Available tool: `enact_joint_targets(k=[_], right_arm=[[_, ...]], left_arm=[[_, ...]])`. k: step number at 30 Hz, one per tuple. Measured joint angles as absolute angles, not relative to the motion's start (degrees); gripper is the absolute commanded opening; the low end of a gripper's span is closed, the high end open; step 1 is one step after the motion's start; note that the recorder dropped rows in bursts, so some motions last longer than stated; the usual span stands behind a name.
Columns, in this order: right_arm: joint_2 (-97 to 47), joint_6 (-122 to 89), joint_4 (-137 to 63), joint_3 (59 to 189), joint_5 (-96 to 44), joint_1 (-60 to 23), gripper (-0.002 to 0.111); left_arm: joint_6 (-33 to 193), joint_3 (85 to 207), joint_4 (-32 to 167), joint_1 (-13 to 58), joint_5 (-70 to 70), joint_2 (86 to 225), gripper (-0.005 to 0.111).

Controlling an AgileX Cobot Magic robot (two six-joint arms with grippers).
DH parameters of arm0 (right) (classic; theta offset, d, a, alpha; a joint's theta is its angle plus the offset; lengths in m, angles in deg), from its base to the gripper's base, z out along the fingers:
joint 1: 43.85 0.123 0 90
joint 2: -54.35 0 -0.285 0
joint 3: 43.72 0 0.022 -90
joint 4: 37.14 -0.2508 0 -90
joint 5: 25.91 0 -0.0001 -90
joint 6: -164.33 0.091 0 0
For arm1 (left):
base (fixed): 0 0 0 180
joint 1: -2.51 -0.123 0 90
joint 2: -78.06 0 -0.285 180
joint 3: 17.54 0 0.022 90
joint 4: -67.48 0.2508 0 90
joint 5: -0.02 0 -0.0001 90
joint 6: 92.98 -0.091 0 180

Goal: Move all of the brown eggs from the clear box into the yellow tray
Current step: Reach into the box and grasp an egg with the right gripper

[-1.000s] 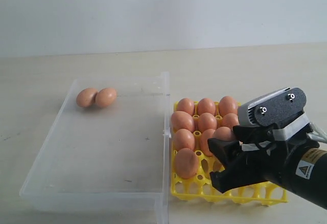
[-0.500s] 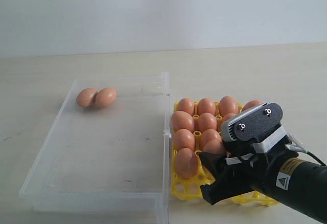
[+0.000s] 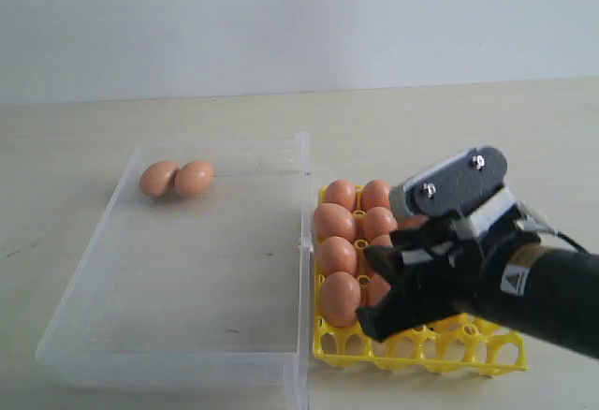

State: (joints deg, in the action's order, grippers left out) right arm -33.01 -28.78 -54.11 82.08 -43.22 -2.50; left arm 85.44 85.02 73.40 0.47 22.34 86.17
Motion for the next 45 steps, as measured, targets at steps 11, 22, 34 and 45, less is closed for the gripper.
enact_joint_targets(k=[11,22,34,45], right_arm=[[-47.37,-16.25,-43.66,116.55,-24.67,-2.5,0.021],[-78.46,7.3,-43.01,152.67,-10.93,-2.03,0.068],[-94.0,9.64,-41.25,170.93,-0.44,-1.93,0.068],[-98.38,10.42,-37.14,176.4,0.4,-2.53,0.067]], left_arm=[[85.44,85.02,73.4,0.47,22.34,86.17,0.0],[85.44,85.02,73.4,0.47,22.34,86.17,0.0],[85.44,85.02,73.4,0.47,22.34,86.17,0.0],[85.44,85.02,73.4,0.47,22.34,86.17,0.0]])
